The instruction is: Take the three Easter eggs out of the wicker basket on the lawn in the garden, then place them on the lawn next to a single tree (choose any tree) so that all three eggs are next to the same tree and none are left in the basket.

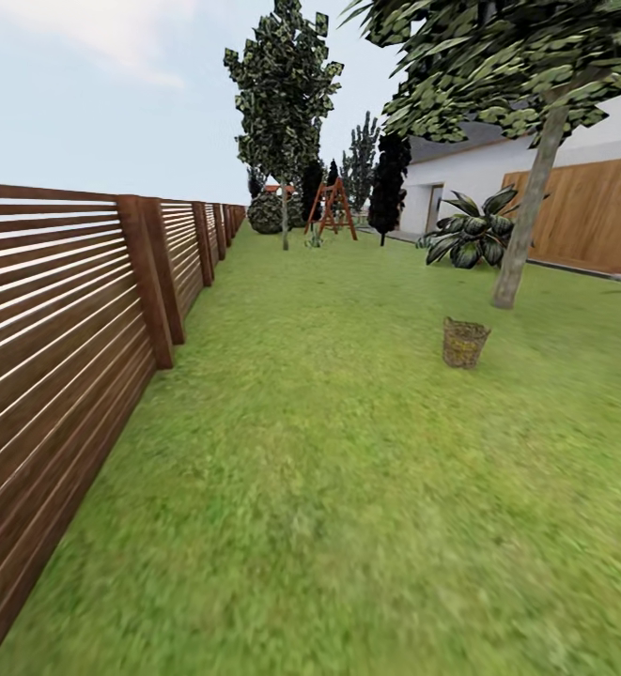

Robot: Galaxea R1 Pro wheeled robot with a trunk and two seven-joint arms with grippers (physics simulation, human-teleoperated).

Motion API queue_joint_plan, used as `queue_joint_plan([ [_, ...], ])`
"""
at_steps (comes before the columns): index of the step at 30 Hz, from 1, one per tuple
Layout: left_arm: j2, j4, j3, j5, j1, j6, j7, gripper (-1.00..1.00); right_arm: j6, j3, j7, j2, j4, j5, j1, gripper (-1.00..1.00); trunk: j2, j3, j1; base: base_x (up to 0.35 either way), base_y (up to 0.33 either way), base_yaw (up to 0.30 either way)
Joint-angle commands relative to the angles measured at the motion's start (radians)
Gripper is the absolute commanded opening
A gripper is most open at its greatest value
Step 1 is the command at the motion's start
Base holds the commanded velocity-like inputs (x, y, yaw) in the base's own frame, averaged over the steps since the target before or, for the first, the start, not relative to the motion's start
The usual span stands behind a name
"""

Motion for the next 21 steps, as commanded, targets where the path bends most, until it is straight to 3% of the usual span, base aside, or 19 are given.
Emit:
queue_joint_plan([
  [1,0.0,0.001,0.001,0.001,0.0,-0.003,0.0,1.0,-0.001,-0.002,0.0,0.0,-0.001,0.007,0.0,1.0,0.0,-0.001,0.001,0.329,0.076,-0.255],
  [9,0.0,0.001,0.001,0.001,0.0,-0.004,0.0,1.0,-0.002,-0.003,0.0,0.0,0.0,0.007,0.0,1.0,0.0,-0.001,0.001,0.329,0.075,-0.26],
  [21,0.0,0.001,0.001,0.001,0.0,-0.004,0.0,1.0,-0.004,-0.002,0.0,0.0,-0.002,0.007,0.0,1.0,0.0,-0.001,0.001,0.329,0.075,-0.107],
])
